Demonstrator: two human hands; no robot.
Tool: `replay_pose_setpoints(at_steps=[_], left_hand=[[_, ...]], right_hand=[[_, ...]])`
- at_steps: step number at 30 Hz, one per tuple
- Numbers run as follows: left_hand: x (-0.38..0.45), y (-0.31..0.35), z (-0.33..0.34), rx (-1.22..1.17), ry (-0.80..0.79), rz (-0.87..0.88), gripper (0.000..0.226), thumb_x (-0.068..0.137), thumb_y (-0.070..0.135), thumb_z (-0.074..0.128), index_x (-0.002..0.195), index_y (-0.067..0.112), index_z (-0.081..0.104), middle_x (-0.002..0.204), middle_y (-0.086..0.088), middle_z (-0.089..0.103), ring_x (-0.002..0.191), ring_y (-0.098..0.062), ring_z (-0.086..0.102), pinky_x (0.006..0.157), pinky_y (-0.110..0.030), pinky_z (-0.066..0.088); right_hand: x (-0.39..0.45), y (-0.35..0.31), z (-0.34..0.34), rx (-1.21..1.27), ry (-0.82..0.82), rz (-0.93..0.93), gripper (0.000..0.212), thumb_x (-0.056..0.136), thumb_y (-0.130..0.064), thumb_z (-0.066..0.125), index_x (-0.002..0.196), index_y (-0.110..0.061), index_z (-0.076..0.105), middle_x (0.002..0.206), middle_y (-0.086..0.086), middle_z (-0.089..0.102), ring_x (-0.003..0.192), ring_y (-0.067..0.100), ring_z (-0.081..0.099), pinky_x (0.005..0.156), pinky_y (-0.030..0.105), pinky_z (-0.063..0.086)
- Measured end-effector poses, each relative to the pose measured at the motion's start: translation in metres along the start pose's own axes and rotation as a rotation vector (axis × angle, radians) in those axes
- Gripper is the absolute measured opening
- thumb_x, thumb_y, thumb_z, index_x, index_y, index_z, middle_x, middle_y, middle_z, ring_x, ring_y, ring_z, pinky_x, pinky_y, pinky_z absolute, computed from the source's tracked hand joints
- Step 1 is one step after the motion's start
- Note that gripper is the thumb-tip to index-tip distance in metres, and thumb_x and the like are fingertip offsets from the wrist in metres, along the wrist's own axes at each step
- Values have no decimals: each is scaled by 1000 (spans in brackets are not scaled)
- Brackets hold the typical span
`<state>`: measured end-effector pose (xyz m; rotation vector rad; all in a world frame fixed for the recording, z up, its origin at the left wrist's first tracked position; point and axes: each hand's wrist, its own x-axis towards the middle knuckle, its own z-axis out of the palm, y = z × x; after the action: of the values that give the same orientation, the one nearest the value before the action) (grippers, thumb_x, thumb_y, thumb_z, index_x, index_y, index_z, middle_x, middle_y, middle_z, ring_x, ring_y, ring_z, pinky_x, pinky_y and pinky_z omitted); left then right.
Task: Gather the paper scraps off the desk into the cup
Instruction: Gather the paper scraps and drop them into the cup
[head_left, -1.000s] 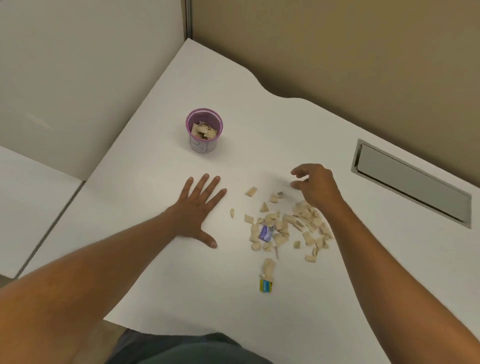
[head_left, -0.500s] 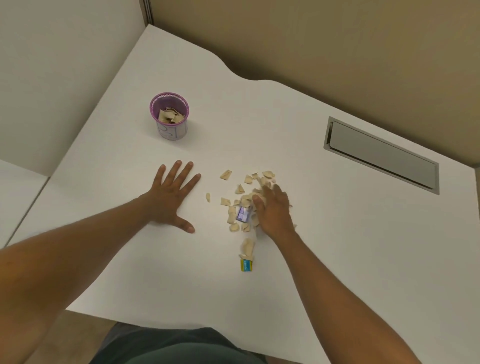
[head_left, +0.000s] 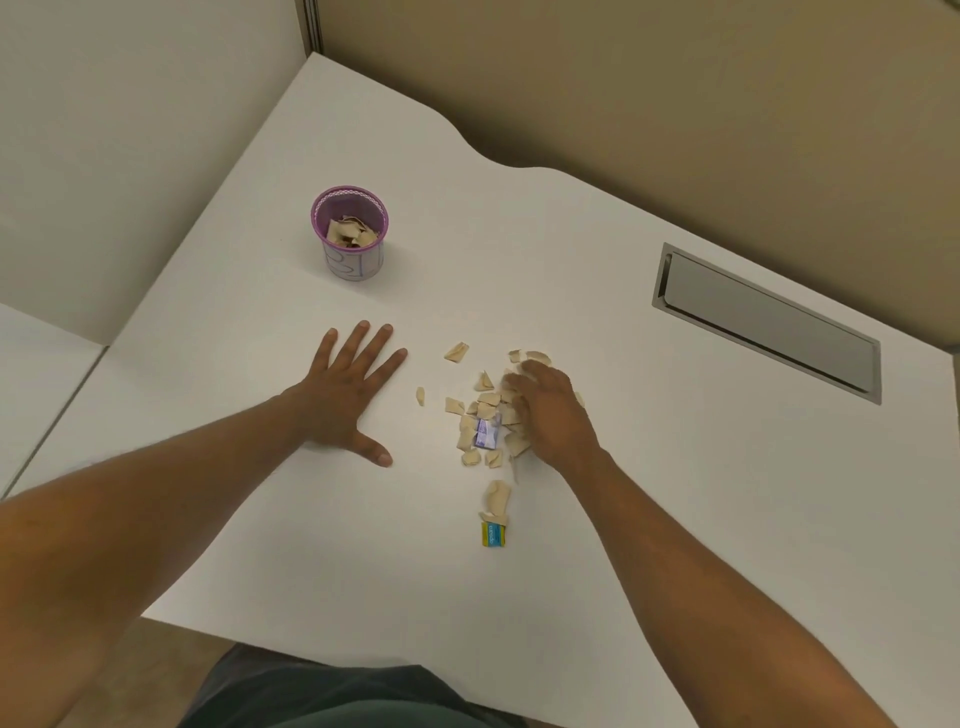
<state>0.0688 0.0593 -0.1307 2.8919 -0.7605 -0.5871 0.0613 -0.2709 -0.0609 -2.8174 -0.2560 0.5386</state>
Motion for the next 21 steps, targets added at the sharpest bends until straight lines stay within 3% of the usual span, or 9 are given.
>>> replay_pose_setpoints(at_steps=[2, 4, 6, 8, 12, 15, 19, 21], left_hand=[[0, 0, 0, 1, 5, 3, 156, 44, 115, 28, 164, 27, -17, 170, -7, -32, 156, -36, -31, 125, -65, -11], [0, 0, 1, 8, 5, 0, 156, 45, 115, 28, 165, 26, -16, 171, -8, -30, 157, -36, -29, 125, -65, -10], [0, 0, 1, 8, 11, -3, 156, 45, 115, 28, 165, 26, -15, 171, -9, -29, 157, -36, -29, 125, -66, -9], [0, 0, 0, 5, 5, 0, 156, 45, 115, 28, 165, 26, -15, 171, -9, -29, 157, -37, -29, 125, -66, -10], [1, 0, 0, -7, 13, 4, 156, 45, 115, 30, 165, 26, -14, 172, -8, -28, 158, -36, -28, 124, -65, -11], [0, 3, 1, -17, 2, 15, 156, 45, 115, 30, 165, 26, -13, 172, -9, -26, 158, -37, -27, 124, -66, -10], [-1, 2, -1, -34, -10, 16, 156, 45, 115, 30, 165, 26, -12, 173, -10, -24, 158, -38, -26, 124, -66, -11], [-2, 2, -2, -49, -19, 20, 156, 45, 115, 31, 165, 26, -14, 172, -10, -27, 157, -37, -30, 123, -64, -16]], right_hand=[[-12, 5, 1, 20, 41, 43, 37, 103, -21, 47, 138, -26, 57, 157, 3, 39, 143, 29, 34, 110, 42, 43], [-23, 10, 1, -23, 60, 72, 43, 101, -34, 51, 144, -29, 50, 158, 3, 35, 143, 31, 32, 109, 46, 44], [-31, 10, 0, -53, -31, 115, 60, 96, -51, 53, 152, -36, 34, 162, 1, 25, 144, 34, 26, 106, 49, 47], [-35, 5, 5, -79, -121, 149, 67, 94, -50, 56, 153, -40, 27, 164, 0, 17, 142, 33, 25, 97, 47, 52], [-32, -8, 14, -122, 5, 178, 47, 96, -17, 56, 139, -32, 50, 146, 1, 42, 120, 27, 44, 77, 37, 56], [-29, -13, 17, -28, 92, 177, 36, 91, -2, 51, 119, -20, 66, 116, 3, 58, 104, 26, 54, 79, 34, 52], [-17, -19, 7, 109, 104, 272, 18, 89, 0, 52, 88, -6, 69, 89, 10, 66, 86, 27, 65, 72, 36, 51], [-10, -22, -5, 147, 77, 318, 13, 89, -6, 60, 87, -8, 72, 87, 9, 70, 84, 27, 68, 72, 35, 53]])
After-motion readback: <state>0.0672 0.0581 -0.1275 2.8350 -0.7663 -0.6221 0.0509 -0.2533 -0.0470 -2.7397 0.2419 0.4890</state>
